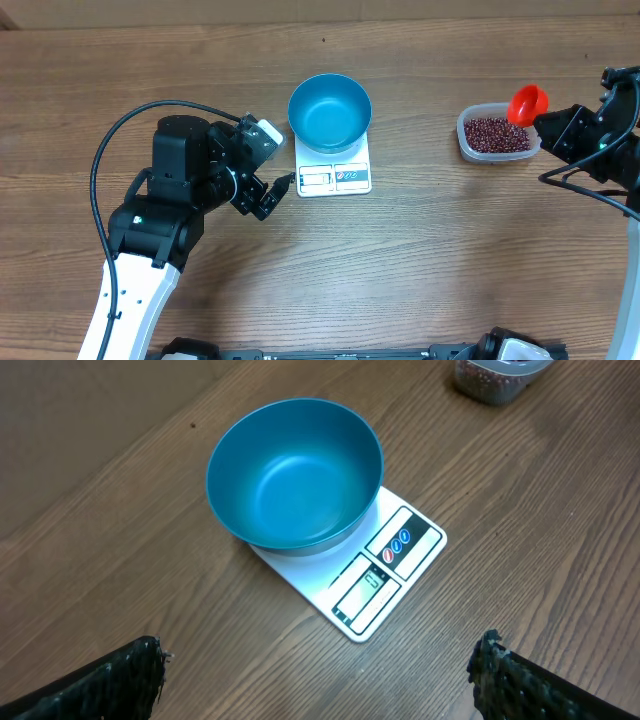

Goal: Scoop item into bowl and weigh 150g on scale
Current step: 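Raise the left gripper back from the scale and hold, then lower the red scoop with the right gripper into the beans and scoop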

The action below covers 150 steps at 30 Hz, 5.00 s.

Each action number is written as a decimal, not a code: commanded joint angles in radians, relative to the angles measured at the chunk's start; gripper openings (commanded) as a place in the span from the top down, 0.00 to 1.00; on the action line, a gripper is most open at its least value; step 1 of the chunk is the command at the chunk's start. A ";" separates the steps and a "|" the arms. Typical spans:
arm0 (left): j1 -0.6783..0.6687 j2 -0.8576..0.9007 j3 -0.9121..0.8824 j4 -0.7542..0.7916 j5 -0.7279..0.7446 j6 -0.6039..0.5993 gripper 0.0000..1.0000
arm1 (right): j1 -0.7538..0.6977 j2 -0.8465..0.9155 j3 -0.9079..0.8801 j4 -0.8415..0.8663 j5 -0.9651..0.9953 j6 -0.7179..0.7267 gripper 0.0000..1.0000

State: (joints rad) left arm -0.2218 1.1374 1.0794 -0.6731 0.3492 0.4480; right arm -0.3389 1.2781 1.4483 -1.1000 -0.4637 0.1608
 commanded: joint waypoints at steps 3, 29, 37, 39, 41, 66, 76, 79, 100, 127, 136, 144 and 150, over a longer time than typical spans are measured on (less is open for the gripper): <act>0.005 0.004 -0.002 0.001 0.014 -0.013 0.00 | -0.002 -0.008 0.025 0.001 0.002 -0.006 0.96; 0.005 0.007 -0.002 0.030 0.014 -0.105 0.01 | -0.002 -0.008 0.025 -0.006 0.001 -0.006 0.96; 0.005 0.007 -0.002 0.030 0.014 -0.105 0.01 | -0.002 -0.008 0.025 -0.036 -0.001 -0.010 0.96; 0.005 0.007 -0.002 0.030 0.014 -0.105 0.00 | -0.002 -0.008 0.025 -0.032 0.014 -0.010 0.96; 0.005 0.007 -0.002 0.030 0.014 -0.105 0.00 | -0.002 -0.008 0.025 -0.035 0.047 -0.010 0.96; 0.005 0.007 -0.002 0.030 0.014 -0.105 0.01 | -0.002 0.241 0.324 -0.229 0.071 -0.097 0.97; 0.005 0.007 -0.002 0.030 0.014 -0.105 0.01 | 0.029 0.519 0.515 -0.338 0.296 -0.375 0.96; 0.005 0.007 -0.002 0.030 0.014 -0.105 0.01 | 0.058 0.598 0.515 -0.363 0.306 -0.414 0.96; 0.005 0.007 -0.002 0.030 0.014 -0.105 0.00 | 0.141 0.668 0.323 -0.143 0.489 -0.484 0.96; 0.005 0.007 -0.002 0.030 0.014 -0.105 0.00 | 0.022 0.737 0.196 -0.089 -0.046 -0.388 0.96; 0.005 0.007 -0.002 0.030 0.014 -0.105 0.00 | -0.146 0.737 0.196 -0.120 -0.240 -0.406 0.96; 0.005 0.007 -0.002 0.030 0.014 -0.105 0.00 | -0.240 0.743 0.195 -0.135 -0.414 -0.431 0.96; 0.005 0.007 -0.002 0.030 0.014 -0.105 0.00 | -0.254 0.743 0.195 -0.179 -0.471 -0.445 0.96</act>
State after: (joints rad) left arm -0.2218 1.1412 1.0794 -0.6460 0.3492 0.3645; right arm -0.5827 2.0079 1.6478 -1.2648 -0.8589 -0.2600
